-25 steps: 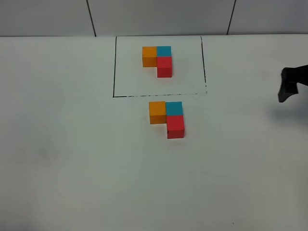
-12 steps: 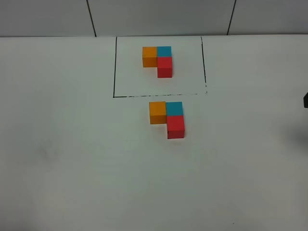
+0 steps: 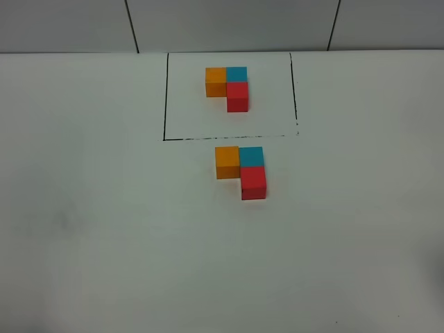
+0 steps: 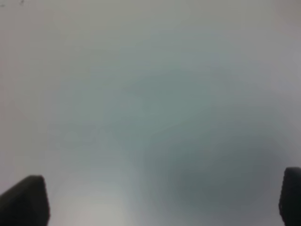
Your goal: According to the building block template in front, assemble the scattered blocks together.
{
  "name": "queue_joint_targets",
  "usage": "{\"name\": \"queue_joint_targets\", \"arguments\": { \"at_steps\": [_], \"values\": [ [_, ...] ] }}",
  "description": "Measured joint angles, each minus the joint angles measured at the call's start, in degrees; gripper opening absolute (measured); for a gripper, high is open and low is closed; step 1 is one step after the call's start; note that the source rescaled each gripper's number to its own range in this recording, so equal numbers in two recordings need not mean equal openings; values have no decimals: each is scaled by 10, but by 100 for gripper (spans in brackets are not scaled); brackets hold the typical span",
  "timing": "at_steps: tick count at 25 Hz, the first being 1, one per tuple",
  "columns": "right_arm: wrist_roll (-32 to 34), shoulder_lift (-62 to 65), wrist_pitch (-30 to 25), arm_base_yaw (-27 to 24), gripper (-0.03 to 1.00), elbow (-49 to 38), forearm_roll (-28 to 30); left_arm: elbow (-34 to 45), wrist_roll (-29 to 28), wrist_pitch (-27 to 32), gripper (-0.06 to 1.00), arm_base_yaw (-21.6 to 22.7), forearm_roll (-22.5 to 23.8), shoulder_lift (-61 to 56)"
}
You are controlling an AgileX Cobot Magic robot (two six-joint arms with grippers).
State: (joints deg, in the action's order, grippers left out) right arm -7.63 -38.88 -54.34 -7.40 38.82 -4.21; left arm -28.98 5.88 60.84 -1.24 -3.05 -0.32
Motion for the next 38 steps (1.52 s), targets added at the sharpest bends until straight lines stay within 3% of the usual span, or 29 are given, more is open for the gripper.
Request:
{"name": "queue_joint_targets", "arguments": {
  "at_steps": [6,11,28,38],
  "values": [
    [1,113,-56,36,100,-39,4,0,0,0,72,0,0,0],
    [2,177,-52,64,100,-80,4,0,0,0,72,0,0,0],
    [28,374,-68,65,100,-100,3,0,0,0,72,0,0,0],
    [31,383,-68,65,100,-100,1,0,1,0,72,0,0,0]
  ]
}}
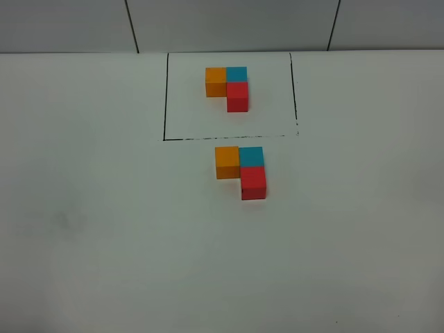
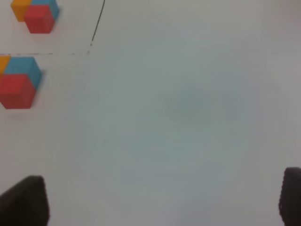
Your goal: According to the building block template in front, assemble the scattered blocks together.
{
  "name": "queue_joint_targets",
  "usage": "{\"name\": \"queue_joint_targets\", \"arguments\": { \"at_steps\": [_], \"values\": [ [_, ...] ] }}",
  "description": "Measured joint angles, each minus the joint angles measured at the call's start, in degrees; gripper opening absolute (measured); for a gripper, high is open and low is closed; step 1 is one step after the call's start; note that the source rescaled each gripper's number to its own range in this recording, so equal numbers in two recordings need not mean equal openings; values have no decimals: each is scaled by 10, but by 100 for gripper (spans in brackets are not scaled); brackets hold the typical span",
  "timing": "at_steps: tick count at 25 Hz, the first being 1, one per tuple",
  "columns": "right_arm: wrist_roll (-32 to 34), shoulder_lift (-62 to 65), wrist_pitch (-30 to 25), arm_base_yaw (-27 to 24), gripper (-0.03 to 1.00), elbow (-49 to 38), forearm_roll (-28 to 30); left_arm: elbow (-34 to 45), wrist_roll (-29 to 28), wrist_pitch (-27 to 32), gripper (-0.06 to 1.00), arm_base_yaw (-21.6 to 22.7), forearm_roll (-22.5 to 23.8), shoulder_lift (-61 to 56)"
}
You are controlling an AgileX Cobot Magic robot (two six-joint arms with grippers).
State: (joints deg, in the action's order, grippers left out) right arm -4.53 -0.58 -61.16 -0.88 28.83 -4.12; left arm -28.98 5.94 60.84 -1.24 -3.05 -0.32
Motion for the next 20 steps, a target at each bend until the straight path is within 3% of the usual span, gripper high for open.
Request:
{"name": "queue_joint_targets", "arguments": {
  "at_steps": [20],
  "values": [
    [1,0,0,0,96,0,0,0,0,0,71,0,0,0]
  ]
}}
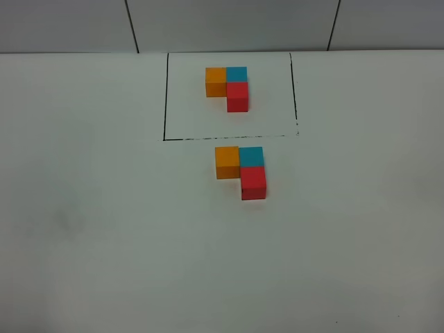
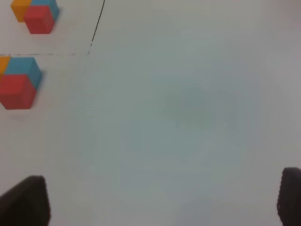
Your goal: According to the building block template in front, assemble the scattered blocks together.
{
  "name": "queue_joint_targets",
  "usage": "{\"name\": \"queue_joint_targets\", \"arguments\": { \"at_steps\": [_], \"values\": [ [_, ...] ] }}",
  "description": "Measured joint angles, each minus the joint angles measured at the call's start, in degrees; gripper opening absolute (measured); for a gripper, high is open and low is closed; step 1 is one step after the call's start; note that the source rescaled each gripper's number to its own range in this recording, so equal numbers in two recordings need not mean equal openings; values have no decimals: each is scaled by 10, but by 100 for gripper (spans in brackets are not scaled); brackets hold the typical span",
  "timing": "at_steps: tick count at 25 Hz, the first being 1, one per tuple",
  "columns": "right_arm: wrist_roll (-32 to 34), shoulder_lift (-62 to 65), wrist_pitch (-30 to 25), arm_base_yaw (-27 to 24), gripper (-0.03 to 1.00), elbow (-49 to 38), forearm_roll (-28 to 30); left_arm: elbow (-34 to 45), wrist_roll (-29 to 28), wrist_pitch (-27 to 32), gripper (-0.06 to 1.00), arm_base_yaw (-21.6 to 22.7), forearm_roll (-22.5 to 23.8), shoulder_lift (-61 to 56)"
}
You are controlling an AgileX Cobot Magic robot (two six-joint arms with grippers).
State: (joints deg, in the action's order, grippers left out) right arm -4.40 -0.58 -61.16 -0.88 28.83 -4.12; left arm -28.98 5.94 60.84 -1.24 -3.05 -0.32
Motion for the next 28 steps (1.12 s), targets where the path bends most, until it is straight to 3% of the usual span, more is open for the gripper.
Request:
{"name": "queue_joint_targets", "arguments": {
  "at_steps": [28],
  "values": [
    [0,0,0,0,91,0,0,0,0,0,72,0,0,0]
  ]
}}
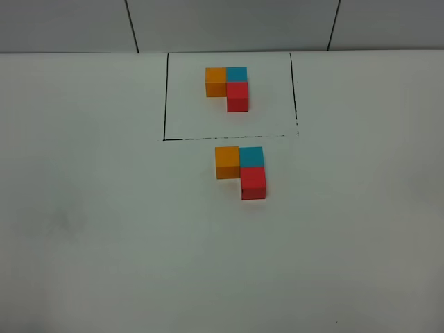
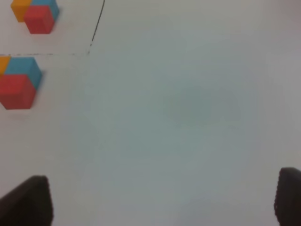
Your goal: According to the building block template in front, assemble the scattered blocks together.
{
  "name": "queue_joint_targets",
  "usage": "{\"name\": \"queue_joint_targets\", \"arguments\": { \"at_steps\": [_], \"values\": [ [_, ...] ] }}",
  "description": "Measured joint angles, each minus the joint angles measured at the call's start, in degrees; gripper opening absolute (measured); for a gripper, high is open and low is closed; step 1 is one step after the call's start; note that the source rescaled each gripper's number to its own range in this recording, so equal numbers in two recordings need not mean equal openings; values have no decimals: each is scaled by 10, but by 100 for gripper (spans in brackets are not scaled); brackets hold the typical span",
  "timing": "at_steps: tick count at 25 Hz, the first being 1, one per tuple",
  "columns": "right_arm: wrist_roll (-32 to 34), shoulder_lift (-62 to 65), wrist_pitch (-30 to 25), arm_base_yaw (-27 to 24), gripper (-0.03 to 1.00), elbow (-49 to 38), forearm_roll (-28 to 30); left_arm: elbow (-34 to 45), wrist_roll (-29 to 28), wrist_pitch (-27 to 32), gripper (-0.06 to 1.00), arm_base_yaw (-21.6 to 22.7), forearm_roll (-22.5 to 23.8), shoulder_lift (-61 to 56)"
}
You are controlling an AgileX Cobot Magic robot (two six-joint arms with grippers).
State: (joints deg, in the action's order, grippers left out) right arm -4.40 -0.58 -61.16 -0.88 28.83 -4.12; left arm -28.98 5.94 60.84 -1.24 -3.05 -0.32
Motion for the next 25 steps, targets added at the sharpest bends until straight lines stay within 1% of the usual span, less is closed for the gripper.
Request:
{"name": "queue_joint_targets", "arguments": {
  "at_steps": [9,22,25],
  "values": [
    [1,0,0,0,88,0,0,0,0,0,72,0,0,0],
    [6,0,0,0,88,0,0,0,-1,0,72,0,0,0],
    [6,0,0,0,86,0,0,0,-1,0,72,0,0,0]
  ]
}}
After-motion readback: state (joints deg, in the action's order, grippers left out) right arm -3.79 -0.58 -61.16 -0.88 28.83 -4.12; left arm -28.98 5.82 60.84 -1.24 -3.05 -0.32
